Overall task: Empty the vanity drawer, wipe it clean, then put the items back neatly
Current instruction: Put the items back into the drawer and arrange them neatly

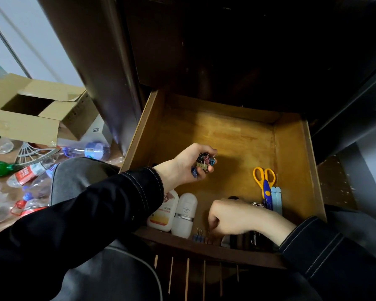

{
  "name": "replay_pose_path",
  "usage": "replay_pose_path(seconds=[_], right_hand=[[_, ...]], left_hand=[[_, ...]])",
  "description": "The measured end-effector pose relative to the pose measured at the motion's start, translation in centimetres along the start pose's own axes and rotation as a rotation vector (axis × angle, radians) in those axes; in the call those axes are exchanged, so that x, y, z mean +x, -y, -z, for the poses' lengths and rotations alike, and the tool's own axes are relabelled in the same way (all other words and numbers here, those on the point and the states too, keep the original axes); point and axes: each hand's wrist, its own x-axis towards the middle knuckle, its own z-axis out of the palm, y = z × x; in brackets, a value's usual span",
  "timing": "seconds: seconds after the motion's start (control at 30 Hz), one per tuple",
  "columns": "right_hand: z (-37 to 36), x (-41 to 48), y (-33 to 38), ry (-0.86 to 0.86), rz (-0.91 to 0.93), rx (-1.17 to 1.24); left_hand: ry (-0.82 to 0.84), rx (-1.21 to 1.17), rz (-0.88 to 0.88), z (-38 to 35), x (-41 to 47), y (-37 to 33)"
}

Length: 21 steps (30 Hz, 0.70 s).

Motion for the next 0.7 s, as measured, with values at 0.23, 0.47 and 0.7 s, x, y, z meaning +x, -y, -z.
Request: replay_pose_path(seconds=[0.23, 0.47, 0.7], right_hand=[[0.2, -0.1, 0.2, 0.054, 0.01, 0.067], [2.0, -0.8, -0.6, -0.151, -0.124, 0.321], [4.1, -0.8, -1.5, -0.972, -0.185, 0.576]], left_hand=[[-0.014, -0.001, 0.005, -0.1, 0.0, 0.0], [-0.021, 0.027, 0.013, -0.1, -0.1, 0.0], [-0.01, 0.104, 0.024, -0.7, -0.3, 0.2]])
